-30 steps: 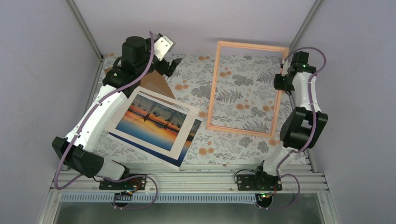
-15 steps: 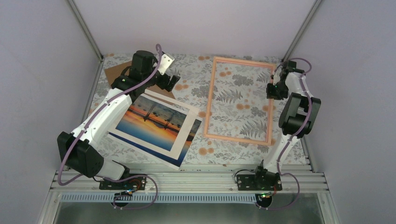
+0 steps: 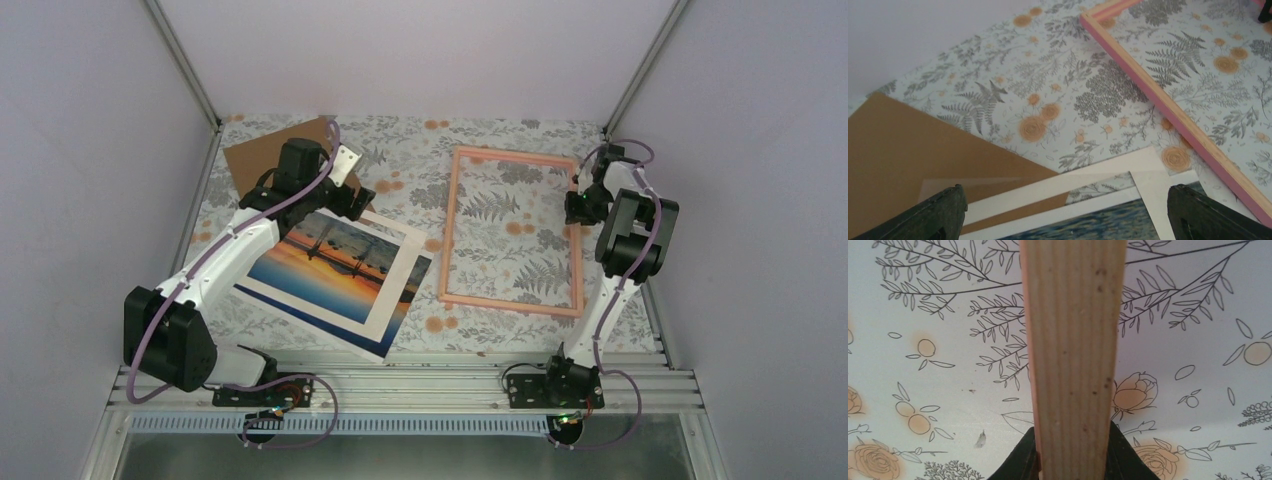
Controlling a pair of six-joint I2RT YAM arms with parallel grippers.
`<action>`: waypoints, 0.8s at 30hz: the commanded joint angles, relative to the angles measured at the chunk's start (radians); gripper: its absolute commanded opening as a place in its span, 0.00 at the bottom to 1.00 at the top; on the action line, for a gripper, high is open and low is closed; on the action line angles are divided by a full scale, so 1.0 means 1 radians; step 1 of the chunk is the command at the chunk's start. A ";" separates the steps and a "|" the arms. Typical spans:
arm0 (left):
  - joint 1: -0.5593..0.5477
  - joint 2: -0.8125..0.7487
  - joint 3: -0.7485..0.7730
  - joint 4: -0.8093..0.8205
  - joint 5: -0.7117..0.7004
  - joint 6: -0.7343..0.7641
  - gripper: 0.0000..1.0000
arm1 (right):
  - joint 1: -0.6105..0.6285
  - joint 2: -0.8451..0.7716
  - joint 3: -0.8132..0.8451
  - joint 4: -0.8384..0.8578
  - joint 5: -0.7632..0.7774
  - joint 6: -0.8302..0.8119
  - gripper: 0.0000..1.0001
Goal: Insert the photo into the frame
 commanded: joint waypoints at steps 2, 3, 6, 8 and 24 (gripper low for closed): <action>0.016 0.004 0.026 0.054 -0.003 -0.015 1.00 | -0.013 0.020 0.004 0.102 0.013 -0.029 0.26; 0.023 0.000 0.025 0.055 -0.004 -0.019 1.00 | -0.013 0.015 0.004 0.102 0.008 -0.030 0.30; 0.036 -0.002 0.039 0.024 0.026 0.014 1.00 | -0.013 -0.002 0.003 0.108 -0.005 -0.039 0.39; 0.042 -0.004 0.055 -0.006 0.039 0.057 1.00 | -0.012 -0.012 0.001 0.111 -0.016 -0.045 0.45; 0.130 -0.054 0.181 -0.219 0.090 0.197 1.00 | -0.012 -0.121 -0.091 0.161 -0.104 -0.116 0.73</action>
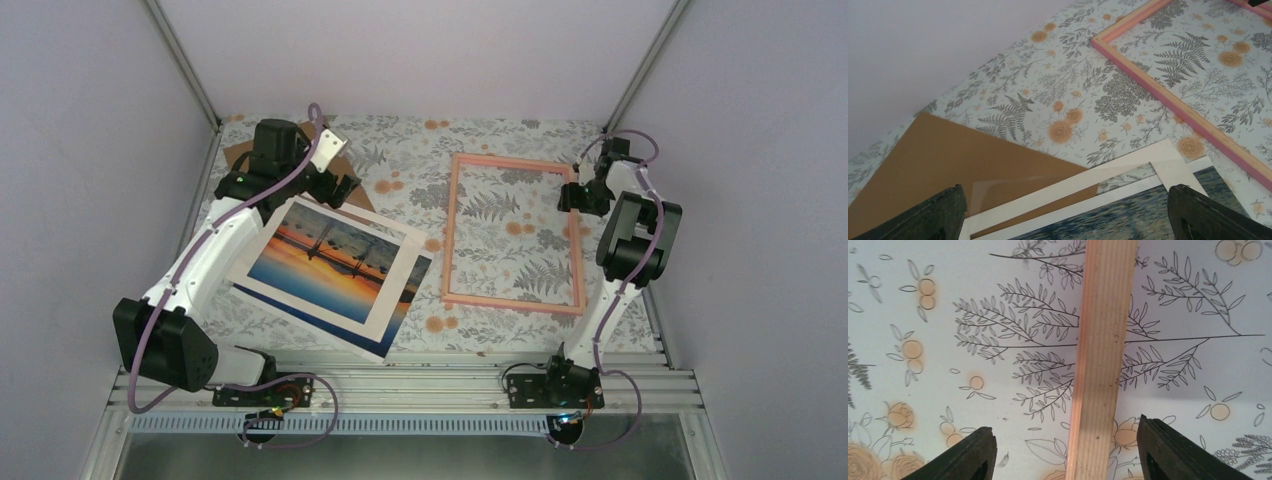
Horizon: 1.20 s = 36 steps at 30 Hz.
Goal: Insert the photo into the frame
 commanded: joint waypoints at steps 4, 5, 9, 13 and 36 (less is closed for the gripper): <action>0.049 -0.042 0.002 -0.067 0.024 0.046 1.00 | -0.013 -0.051 -0.103 0.091 0.004 -0.049 0.77; 0.059 -0.044 -0.009 -0.063 0.037 0.040 1.00 | -0.015 -0.049 -0.109 0.094 0.007 -0.050 0.78; 0.087 -0.049 -0.098 0.003 0.101 0.002 1.00 | -0.022 -0.058 -0.149 0.123 0.048 -0.060 0.81; 0.088 -0.035 -0.179 0.082 0.186 -0.011 1.00 | -0.023 -0.063 -0.203 0.161 0.035 -0.079 0.80; 0.116 0.176 -0.127 0.195 0.175 -0.011 0.97 | -0.023 -0.057 -0.131 0.152 -0.158 -0.144 0.64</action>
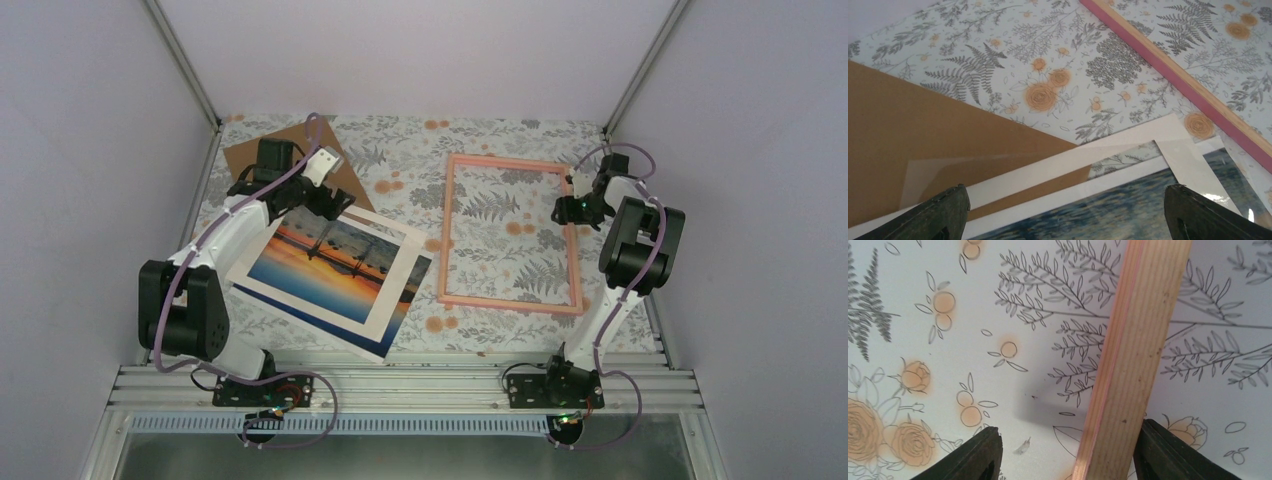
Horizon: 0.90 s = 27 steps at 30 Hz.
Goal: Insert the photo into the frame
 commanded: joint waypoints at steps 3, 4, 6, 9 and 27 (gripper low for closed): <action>0.018 0.055 0.087 -0.025 -0.025 0.022 0.96 | -0.011 0.020 0.126 -0.041 -0.036 -0.037 0.62; 0.024 0.058 0.091 -0.036 -0.038 0.019 0.96 | -0.012 0.025 0.133 -0.044 -0.021 -0.045 0.61; 0.033 0.060 0.098 -0.064 -0.042 0.027 0.96 | -0.015 0.031 0.140 -0.054 0.007 -0.061 0.61; 0.041 0.040 0.067 -0.067 -0.052 0.071 0.96 | -0.015 0.036 0.142 -0.044 0.026 -0.069 0.61; 0.443 0.006 0.011 -0.387 0.190 0.154 0.94 | 0.302 -0.301 0.044 -0.155 -0.359 -0.124 0.82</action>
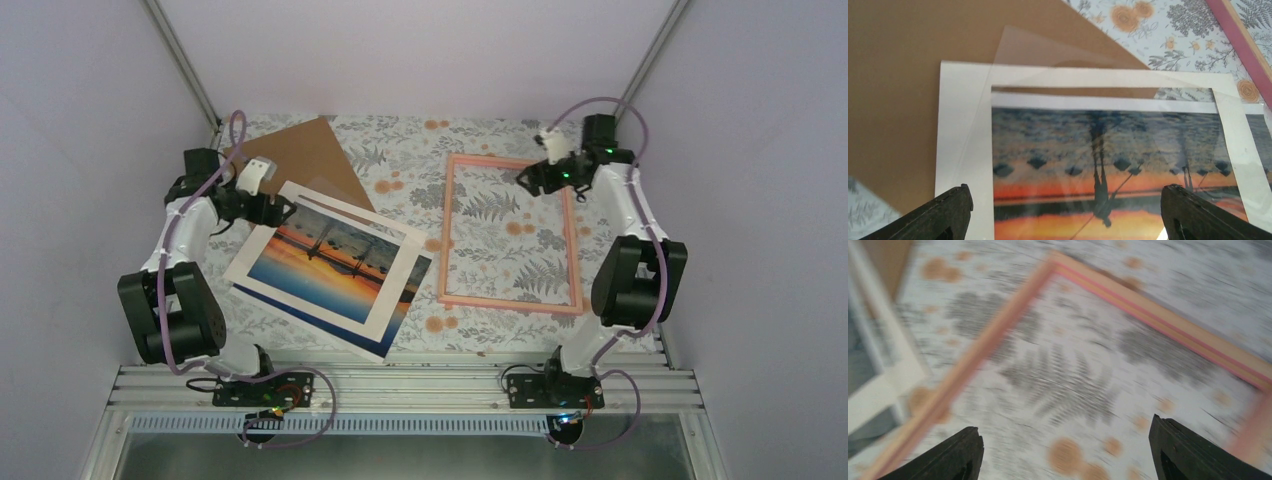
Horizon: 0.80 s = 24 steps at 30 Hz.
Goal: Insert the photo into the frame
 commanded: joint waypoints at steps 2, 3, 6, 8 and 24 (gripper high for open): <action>0.107 0.013 -0.015 -0.160 0.080 0.072 0.93 | 0.187 0.000 -0.044 -0.052 -0.192 -0.009 0.82; 0.127 0.018 -0.019 -0.185 0.080 0.087 0.92 | 0.228 0.000 -0.051 -0.044 -0.197 0.000 0.82; 0.220 0.015 -0.046 -0.222 0.066 0.128 0.92 | 0.340 0.000 -0.079 -0.003 -0.196 0.029 0.81; 0.277 0.017 -0.063 -0.251 0.057 0.166 0.92 | 0.411 -0.003 -0.106 0.030 -0.201 0.045 0.80; 0.462 0.181 -0.060 -0.370 0.089 0.285 0.84 | 0.762 0.126 -0.247 0.262 -0.219 0.245 0.67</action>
